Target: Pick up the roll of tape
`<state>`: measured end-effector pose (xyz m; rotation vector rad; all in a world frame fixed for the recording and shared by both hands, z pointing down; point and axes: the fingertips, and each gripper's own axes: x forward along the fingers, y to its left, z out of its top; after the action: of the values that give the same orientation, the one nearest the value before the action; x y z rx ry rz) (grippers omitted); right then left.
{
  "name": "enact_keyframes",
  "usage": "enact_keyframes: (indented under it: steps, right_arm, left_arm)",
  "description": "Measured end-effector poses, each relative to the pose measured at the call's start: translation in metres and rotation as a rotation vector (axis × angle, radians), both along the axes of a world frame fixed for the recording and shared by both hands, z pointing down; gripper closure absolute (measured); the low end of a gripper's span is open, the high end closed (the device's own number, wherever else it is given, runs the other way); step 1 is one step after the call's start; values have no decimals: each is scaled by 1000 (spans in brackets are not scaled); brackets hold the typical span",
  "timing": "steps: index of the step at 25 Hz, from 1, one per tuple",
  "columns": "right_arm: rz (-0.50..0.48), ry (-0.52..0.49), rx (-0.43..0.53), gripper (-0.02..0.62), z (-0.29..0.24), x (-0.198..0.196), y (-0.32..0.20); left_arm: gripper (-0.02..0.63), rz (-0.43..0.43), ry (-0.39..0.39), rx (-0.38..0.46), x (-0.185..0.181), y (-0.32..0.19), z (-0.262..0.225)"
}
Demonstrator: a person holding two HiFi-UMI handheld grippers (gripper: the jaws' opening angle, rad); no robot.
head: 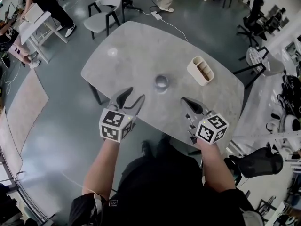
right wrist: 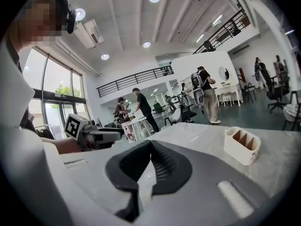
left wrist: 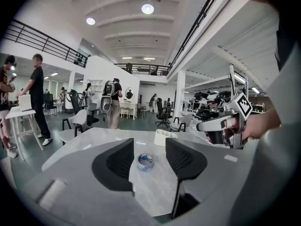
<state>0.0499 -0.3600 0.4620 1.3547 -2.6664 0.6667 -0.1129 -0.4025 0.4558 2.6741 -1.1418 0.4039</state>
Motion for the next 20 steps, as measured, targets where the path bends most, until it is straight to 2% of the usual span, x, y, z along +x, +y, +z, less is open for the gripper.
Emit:
enact_keyframes:
  steps: [6, 13, 20]
  right_arm:
    - [20, -19, -26, 592, 17, 22, -34]
    - [34, -54, -70, 592, 42, 51, -66]
    - [50, -76, -105, 592, 61, 72, -82]
  left_arm:
    - [390, 69, -61, -24, 37, -36, 28]
    - [388, 186, -184, -88, 92, -74, 76]
    - [388, 295, -300, -144, 129, -96, 121]
